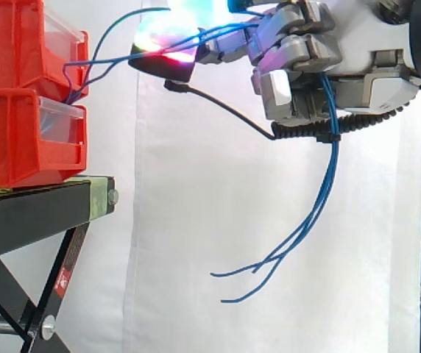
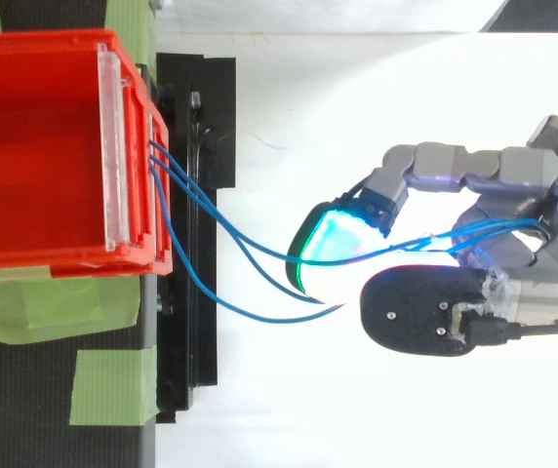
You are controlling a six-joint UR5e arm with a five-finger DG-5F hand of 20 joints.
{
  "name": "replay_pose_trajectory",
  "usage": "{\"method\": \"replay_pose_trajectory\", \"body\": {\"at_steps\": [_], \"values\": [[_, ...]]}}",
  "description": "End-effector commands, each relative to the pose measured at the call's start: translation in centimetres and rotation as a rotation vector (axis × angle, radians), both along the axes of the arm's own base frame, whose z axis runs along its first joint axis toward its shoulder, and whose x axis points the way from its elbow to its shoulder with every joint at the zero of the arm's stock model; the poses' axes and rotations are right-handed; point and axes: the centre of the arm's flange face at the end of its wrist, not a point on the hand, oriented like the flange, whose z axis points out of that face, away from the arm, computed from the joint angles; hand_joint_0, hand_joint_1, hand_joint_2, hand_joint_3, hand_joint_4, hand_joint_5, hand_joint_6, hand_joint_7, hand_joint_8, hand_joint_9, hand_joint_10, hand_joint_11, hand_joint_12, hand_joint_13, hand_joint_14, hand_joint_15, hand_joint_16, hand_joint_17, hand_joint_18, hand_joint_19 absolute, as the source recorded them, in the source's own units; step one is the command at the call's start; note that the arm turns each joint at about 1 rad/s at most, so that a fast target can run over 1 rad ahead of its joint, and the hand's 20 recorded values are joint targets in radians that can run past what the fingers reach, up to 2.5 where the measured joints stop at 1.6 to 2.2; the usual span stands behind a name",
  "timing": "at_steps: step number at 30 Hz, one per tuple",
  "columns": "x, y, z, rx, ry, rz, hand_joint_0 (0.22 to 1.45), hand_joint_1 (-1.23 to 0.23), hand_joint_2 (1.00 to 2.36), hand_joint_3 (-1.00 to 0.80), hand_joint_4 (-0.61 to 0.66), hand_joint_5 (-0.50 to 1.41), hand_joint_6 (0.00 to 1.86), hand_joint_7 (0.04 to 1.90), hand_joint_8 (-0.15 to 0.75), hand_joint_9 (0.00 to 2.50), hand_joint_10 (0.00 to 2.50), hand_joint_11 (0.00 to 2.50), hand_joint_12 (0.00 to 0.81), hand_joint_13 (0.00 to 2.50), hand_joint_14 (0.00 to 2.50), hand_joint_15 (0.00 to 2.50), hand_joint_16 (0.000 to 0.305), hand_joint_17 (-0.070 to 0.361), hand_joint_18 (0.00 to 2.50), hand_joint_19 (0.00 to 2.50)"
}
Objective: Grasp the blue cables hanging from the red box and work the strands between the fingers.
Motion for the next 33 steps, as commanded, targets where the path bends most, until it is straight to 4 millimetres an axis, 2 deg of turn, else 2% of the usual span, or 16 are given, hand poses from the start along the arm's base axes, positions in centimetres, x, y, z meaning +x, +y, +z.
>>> {"method": "replay_pose_trajectory", "body": {"at_steps": [1,3,7,15,27,33], "values": [[0.0,0.1,0.0,-0.002,0.001,0.001,0.75,-0.63,1.01,-0.54,0.30,0.42,0.02,1.35,0.478,1.74,2.50,2.50,0.586,1.94,2.50,1.60,0.255,0.191,2.50,0.58],[0.0,0.0,0.0,-0.003,0.002,0.000,0.72,-0.60,1.01,-0.77,0.31,0.40,0.02,1.36,0.478,1.74,2.50,2.50,0.586,1.94,2.50,1.60,0.255,0.191,2.50,0.58],[0.0,0.1,0.0,-0.003,0.002,0.001,0.69,-0.59,1.00,-0.91,0.31,0.39,0.02,1.39,0.478,1.74,2.50,2.50,0.586,1.94,2.50,1.60,0.255,0.191,2.50,0.58],[0.0,-0.1,0.0,-0.002,0.002,-0.007,0.71,-0.60,1.00,-0.97,0.29,0.52,0.00,1.56,0.478,1.74,2.50,2.50,0.586,1.94,2.50,1.60,0.255,0.191,2.50,0.58],[-0.3,-0.3,-0.1,-0.012,0.020,-0.044,0.72,-0.60,1.00,-0.99,0.32,0.50,0.00,1.52,0.478,1.74,2.50,2.50,0.586,1.94,2.50,1.60,0.255,0.191,2.50,0.58],[-0.9,-1.5,-0.3,-0.038,0.061,-0.135,0.73,-0.60,1.00,-1.00,0.33,0.49,0.00,1.51,0.478,1.74,2.50,2.50,0.586,1.94,2.50,1.60,0.255,0.191,2.50,0.58]]}}
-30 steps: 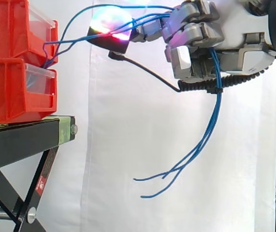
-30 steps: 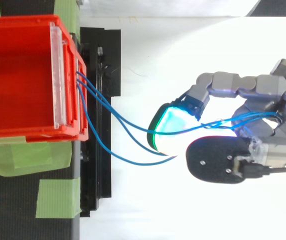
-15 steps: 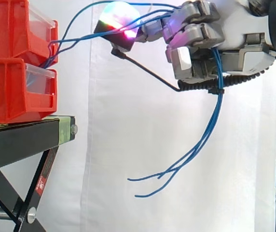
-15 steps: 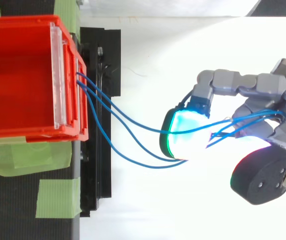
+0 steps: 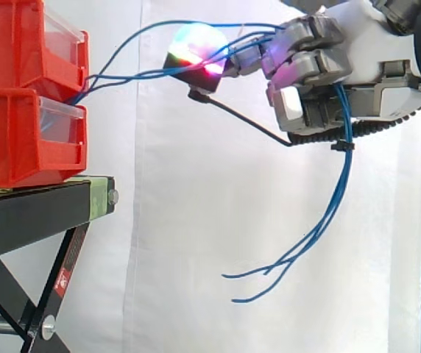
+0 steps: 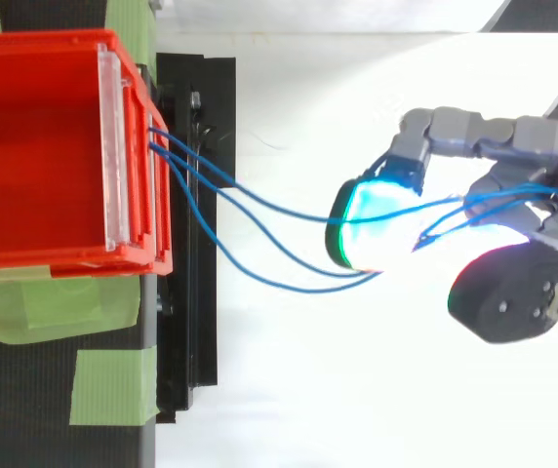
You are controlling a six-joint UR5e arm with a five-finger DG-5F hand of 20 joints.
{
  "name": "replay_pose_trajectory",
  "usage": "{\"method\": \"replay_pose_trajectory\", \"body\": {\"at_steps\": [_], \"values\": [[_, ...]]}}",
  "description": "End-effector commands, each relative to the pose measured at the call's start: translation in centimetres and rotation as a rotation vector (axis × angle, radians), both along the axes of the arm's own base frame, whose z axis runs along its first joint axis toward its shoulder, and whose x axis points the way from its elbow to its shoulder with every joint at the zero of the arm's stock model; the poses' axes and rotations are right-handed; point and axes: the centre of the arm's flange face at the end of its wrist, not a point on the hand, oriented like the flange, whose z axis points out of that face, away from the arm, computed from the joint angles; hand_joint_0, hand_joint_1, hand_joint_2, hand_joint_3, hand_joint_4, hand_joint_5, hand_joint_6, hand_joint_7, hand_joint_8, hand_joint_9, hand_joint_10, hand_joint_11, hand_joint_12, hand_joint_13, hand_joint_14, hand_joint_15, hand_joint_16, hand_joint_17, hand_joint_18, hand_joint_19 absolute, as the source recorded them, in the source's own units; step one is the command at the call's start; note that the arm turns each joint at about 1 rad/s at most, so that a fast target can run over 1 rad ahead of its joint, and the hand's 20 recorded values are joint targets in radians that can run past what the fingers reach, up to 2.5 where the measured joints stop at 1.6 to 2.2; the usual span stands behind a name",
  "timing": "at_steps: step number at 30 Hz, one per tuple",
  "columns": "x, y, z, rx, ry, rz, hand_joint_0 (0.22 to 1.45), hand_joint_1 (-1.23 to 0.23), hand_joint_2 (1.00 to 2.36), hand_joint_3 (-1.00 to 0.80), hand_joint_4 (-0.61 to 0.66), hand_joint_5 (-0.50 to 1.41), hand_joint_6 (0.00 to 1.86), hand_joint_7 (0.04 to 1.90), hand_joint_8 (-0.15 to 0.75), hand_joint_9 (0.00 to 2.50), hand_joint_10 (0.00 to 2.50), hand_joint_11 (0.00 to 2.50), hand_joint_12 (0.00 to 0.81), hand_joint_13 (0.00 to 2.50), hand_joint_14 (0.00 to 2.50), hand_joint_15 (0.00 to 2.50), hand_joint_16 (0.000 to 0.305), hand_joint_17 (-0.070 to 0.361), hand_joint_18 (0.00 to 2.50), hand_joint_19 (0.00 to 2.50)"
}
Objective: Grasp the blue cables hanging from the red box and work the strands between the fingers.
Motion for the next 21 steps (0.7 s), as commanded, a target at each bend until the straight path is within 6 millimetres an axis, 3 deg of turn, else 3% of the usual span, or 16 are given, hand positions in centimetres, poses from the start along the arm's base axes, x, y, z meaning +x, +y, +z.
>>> {"method": "replay_pose_trajectory", "body": {"at_steps": [1,8,21], "values": [[-0.37,-0.77,-0.09,-0.010,0.018,-0.068,0.73,-0.60,1.00,-1.00,0.33,0.49,0.00,1.51,0.478,1.74,2.50,2.50,0.586,1.94,2.50,1.60,0.255,0.191,2.50,0.58],[-0.36,-0.97,-0.06,-0.023,0.026,-0.080,0.75,-0.61,1.00,-0.96,0.32,0.49,0.00,1.51,0.478,1.74,2.50,2.50,0.586,1.94,2.50,1.60,0.255,0.191,2.50,0.58],[-0.08,-0.84,0.13,-0.047,0.027,-0.084,0.84,-0.64,1.01,-0.74,0.28,0.52,0.00,1.52,0.478,1.74,2.50,2.50,0.586,1.94,2.50,1.60,0.255,0.191,2.50,0.58]]}}
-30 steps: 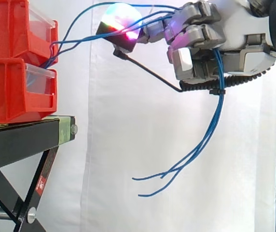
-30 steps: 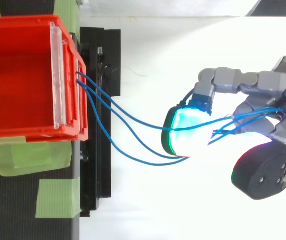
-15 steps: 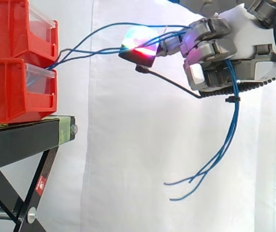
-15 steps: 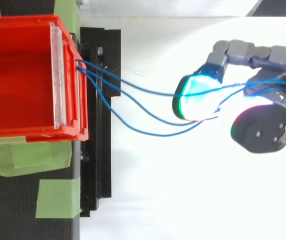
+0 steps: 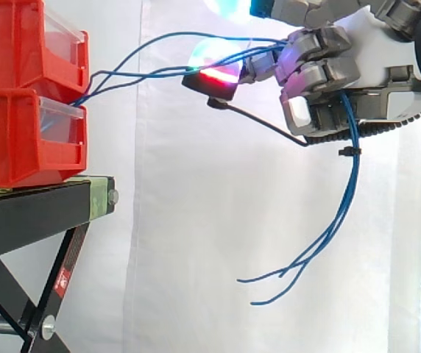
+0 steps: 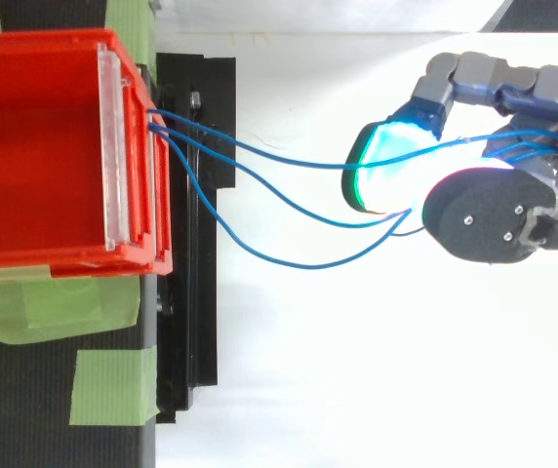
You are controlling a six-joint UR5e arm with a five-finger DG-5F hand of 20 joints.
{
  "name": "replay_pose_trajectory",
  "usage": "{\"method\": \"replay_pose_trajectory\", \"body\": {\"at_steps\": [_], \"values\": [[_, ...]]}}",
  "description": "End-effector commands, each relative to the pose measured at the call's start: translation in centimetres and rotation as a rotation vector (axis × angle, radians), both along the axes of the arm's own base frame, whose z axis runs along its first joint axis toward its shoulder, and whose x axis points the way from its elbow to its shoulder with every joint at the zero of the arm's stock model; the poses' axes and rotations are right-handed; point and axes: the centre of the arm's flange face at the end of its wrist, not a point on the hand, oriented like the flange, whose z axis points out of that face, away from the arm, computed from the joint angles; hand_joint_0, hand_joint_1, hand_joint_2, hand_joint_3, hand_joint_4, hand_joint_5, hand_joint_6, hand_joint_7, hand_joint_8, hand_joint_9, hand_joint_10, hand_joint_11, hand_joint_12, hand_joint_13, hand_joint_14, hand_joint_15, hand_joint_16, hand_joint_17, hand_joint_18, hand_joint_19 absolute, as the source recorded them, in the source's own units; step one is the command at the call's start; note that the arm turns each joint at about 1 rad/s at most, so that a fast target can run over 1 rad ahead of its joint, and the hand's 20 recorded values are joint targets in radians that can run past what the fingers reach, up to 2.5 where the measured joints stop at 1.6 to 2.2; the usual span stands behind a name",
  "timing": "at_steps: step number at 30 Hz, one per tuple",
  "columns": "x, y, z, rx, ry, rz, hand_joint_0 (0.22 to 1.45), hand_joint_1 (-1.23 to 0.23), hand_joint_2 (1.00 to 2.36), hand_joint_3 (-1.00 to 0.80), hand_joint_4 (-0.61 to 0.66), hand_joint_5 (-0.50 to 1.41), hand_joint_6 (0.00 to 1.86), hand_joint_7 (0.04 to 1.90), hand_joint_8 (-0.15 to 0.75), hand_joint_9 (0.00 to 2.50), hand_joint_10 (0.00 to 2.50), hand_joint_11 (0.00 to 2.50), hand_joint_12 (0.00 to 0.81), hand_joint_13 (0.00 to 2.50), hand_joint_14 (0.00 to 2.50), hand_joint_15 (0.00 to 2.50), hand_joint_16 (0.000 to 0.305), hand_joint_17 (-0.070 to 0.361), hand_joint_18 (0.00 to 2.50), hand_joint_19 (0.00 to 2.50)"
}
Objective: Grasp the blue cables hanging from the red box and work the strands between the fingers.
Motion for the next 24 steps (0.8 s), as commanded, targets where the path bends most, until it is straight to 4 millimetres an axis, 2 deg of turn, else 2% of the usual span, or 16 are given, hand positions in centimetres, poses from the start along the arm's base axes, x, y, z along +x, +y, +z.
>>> {"method": "replay_pose_trajectory", "body": {"at_steps": [1,17,20,24], "values": [[0.14,0.15,0.10,-0.011,0.000,0.000,0.85,-0.64,1.01,-0.74,0.29,0.52,0.00,1.54,0.478,1.74,2.50,2.50,0.586,1.94,2.50,1.60,0.255,0.191,2.50,0.58],[0.52,0.11,0.54,-0.075,0.024,-0.062,0.85,-0.63,1.01,-0.79,0.26,0.58,0.00,1.54,0.478,1.74,2.50,2.50,0.586,1.94,2.50,1.60,0.255,0.191,2.50,0.58],[0.52,0.11,0.54,-0.079,0.028,-0.062,0.86,-0.65,1.01,-0.77,0.24,0.60,0.00,1.53,0.478,1.74,2.50,2.50,0.586,1.94,2.50,1.60,0.255,0.191,2.50,0.58],[0.52,0.11,0.54,-0.081,0.030,-0.063,0.85,-0.68,1.01,-0.63,0.24,0.61,0.01,1.49,0.478,1.74,2.50,2.50,0.586,1.94,2.50,1.60,0.255,0.191,2.50,0.58]]}}
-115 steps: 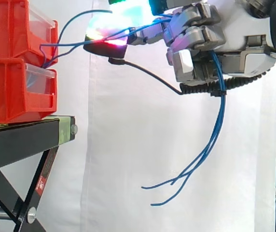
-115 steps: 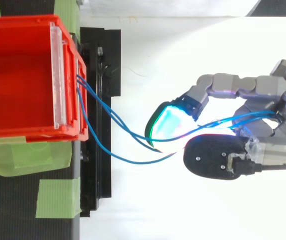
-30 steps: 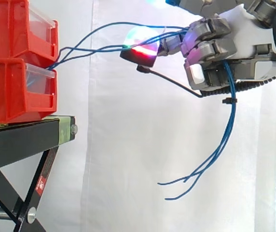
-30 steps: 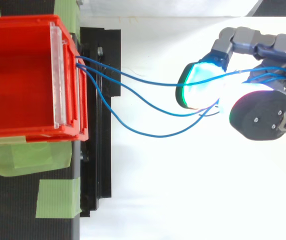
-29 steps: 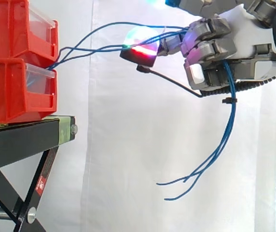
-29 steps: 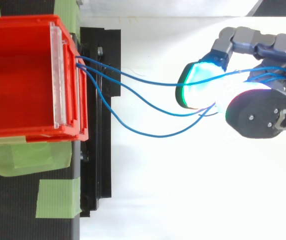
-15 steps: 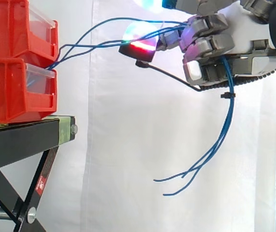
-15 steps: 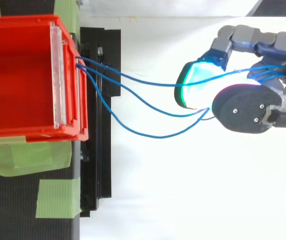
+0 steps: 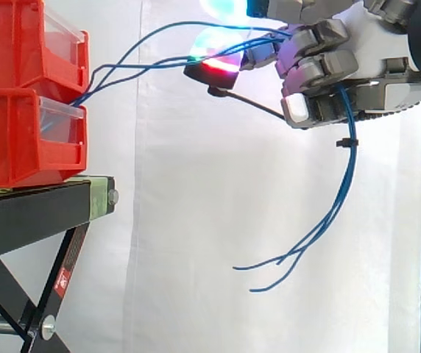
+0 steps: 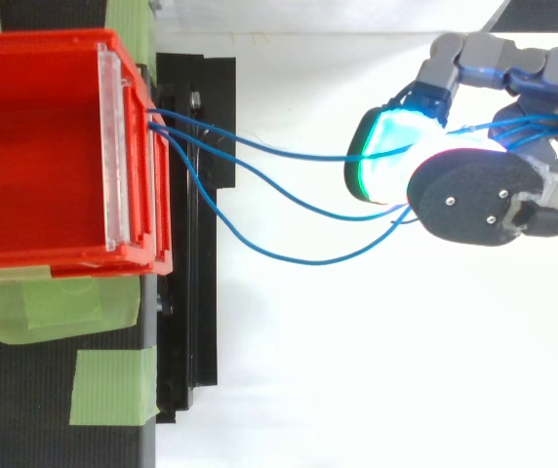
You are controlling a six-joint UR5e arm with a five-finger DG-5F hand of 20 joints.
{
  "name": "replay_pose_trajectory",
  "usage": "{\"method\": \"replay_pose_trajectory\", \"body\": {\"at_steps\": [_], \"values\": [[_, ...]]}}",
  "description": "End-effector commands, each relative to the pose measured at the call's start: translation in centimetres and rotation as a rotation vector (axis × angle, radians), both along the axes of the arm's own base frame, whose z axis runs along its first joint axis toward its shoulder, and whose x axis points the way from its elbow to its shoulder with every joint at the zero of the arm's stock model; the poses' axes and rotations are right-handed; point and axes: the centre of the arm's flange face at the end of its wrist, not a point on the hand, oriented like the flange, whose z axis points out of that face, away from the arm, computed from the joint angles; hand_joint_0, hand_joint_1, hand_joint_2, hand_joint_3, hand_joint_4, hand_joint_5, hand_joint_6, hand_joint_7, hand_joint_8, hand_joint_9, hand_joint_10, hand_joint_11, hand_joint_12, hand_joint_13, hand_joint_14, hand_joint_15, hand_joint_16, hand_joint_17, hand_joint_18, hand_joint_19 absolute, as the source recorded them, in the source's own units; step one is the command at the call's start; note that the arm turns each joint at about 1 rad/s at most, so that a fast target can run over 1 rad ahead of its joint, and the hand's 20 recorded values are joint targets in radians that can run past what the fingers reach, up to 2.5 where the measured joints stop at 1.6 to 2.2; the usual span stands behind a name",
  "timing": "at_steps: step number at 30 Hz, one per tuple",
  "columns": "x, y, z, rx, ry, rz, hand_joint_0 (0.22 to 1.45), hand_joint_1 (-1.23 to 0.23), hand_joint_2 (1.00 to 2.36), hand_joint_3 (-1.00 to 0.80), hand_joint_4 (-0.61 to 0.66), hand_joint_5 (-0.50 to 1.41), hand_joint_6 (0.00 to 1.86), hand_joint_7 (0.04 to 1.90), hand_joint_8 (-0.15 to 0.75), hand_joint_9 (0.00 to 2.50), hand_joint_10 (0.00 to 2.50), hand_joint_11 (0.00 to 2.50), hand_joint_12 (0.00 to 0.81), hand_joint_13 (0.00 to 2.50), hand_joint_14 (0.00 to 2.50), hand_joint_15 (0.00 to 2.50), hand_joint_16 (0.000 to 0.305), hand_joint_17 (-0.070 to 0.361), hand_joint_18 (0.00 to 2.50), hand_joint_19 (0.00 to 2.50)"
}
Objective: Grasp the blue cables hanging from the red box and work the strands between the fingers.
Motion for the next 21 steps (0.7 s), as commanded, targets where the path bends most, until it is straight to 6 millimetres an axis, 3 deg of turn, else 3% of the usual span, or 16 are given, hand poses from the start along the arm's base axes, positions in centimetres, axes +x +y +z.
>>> {"method": "replay_pose_trajectory", "body": {"at_steps": [1,4,12,21], "values": [[0.00,0.01,0.00,-0.002,0.002,0.000,0.84,-0.68,1.02,-0.56,0.23,0.61,0.01,1.48,0.478,1.74,2.50,2.50,0.586,1.94,2.50,1.60,0.255,0.191,2.50,0.58],[0.00,0.01,0.00,-0.002,0.002,0.000,0.82,-0.69,1.02,-0.39,0.24,0.59,0.01,1.44,0.478,1.74,2.50,2.50,0.586,1.94,2.50,1.60,0.255,0.191,2.50,0.58],[0.01,0.02,0.00,-0.011,0.009,0.000,0.85,-0.68,1.02,-0.14,0.27,0.58,0.02,1.40,0.478,1.74,2.50,2.50,0.586,1.94,2.50,1.60,0.255,0.191,2.50,0.58],[0.01,0.04,-0.01,-0.013,0.012,0.003,0.87,-0.67,1.02,-0.13,0.25,0.55,0.02,1.41,0.478,1.74,2.50,2.50,0.586,1.94,2.50,1.60,0.255,0.191,2.50,0.58]]}}
